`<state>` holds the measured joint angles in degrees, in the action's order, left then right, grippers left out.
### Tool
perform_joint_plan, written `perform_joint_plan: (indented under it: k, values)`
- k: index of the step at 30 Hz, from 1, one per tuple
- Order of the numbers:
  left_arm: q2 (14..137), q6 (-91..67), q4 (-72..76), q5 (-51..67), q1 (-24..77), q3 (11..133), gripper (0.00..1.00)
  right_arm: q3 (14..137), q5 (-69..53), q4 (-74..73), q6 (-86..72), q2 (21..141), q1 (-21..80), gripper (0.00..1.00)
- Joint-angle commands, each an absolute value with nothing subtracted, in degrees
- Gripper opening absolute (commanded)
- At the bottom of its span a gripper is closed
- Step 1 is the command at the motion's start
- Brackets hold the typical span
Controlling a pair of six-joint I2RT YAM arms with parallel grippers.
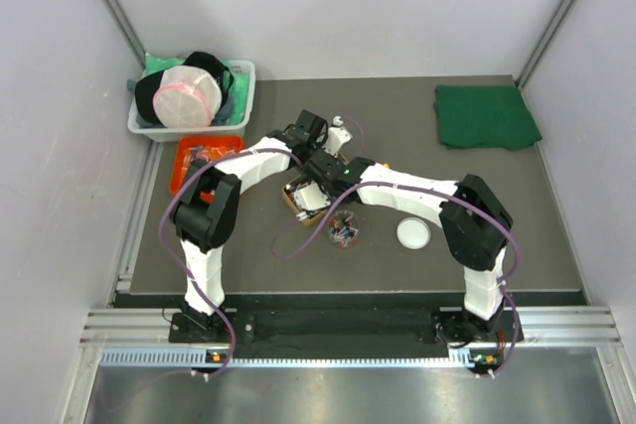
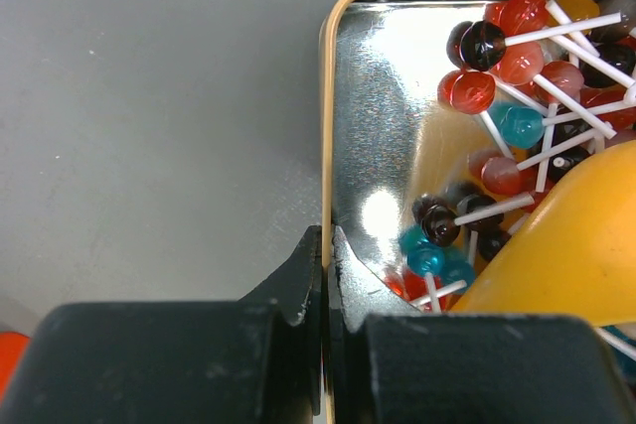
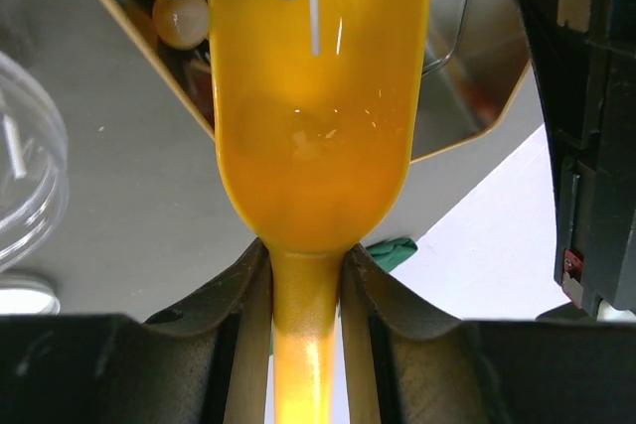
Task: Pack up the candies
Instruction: Scoop the fake candies from the storage box.
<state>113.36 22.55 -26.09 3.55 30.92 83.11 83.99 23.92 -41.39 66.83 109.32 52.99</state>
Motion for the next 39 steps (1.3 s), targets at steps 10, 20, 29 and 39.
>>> perform_joint_plan:
  k: [10,20,29,39]
  values:
    - [108.63,21.45,-21.27,3.52,31.9,82.62,0.0,87.53,23.38,-39.98,65.66,111.53,55.28,0.0]
    - [108.9,21.09,-20.48,2.72,31.82,82.09,0.0,90.97,22.06,-44.56,59.15,111.8,55.63,0.0]
    - [109.69,20.21,-20.21,1.5,31.9,82.09,0.0,90.62,25.22,-43.16,54.32,112.67,56.78,0.0]
    - [109.6,20.04,-19.78,1.05,31.9,81.04,0.0,90.18,24.96,-44.03,51.33,111.18,56.6,0.0]
